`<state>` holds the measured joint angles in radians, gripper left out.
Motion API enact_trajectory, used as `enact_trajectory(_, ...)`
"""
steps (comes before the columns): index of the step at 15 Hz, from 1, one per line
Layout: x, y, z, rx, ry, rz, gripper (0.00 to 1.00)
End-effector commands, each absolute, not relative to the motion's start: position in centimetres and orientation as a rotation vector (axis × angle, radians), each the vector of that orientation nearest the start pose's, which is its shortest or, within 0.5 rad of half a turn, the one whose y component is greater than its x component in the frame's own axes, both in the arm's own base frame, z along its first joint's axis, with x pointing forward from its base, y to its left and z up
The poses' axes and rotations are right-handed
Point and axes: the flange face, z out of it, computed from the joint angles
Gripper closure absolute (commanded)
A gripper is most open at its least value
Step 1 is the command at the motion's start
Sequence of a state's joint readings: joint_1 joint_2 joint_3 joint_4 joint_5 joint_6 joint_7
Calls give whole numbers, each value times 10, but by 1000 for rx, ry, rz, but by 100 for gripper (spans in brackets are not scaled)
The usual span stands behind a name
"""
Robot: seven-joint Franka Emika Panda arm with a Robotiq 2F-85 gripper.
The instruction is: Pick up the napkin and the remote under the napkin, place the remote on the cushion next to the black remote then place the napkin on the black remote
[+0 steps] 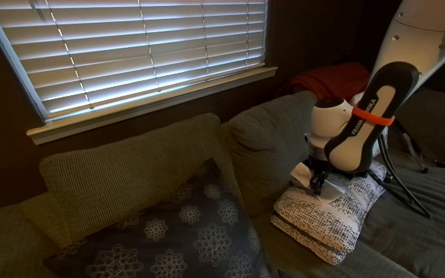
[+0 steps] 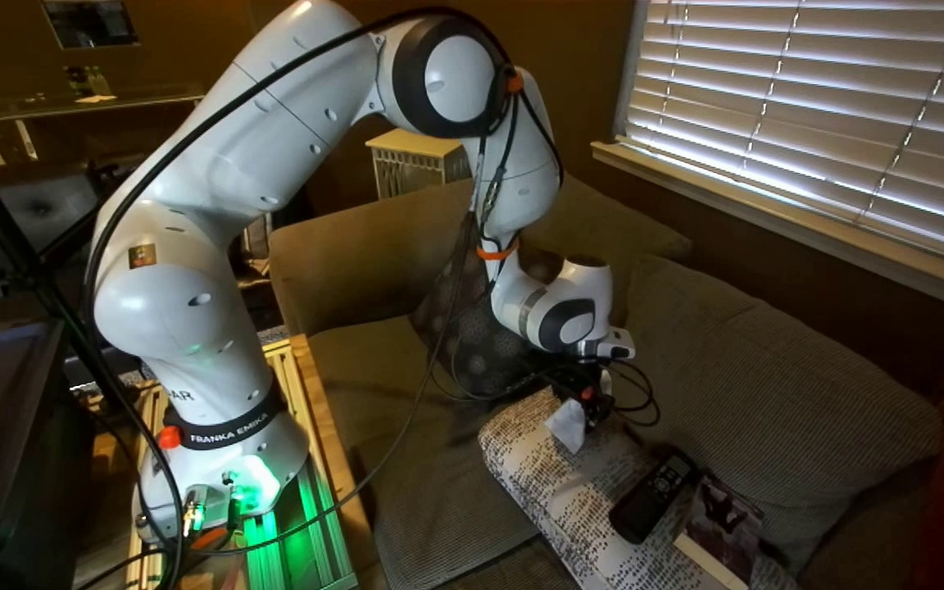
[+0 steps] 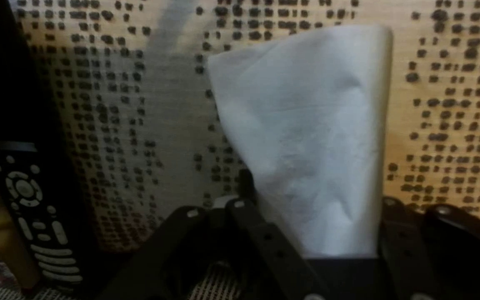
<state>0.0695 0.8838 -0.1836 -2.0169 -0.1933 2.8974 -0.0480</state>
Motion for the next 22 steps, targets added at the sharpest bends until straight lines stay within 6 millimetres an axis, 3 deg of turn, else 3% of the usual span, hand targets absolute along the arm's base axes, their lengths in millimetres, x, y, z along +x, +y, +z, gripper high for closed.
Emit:
enact_trajectory(1, 570, -60, -1, -3317, -322, 41, 65)
enact_trajectory(2, 572, -60, -3, -3319, -324, 41, 23)
enact_trajectory(3, 571, -59, -4, -3314, -323, 46, 22)
enact_trajectory(7, 567, -58, 5, -3308, -303, 41, 0)
enact_trajectory(15, 567, -58, 20, -3314, -321, -9, 0)
enact_trajectory(17, 568, -57, 24, -3314, -321, -30, 26)
enact_trajectory(22, 573, -53, 36, -3309, -327, -81, 64)
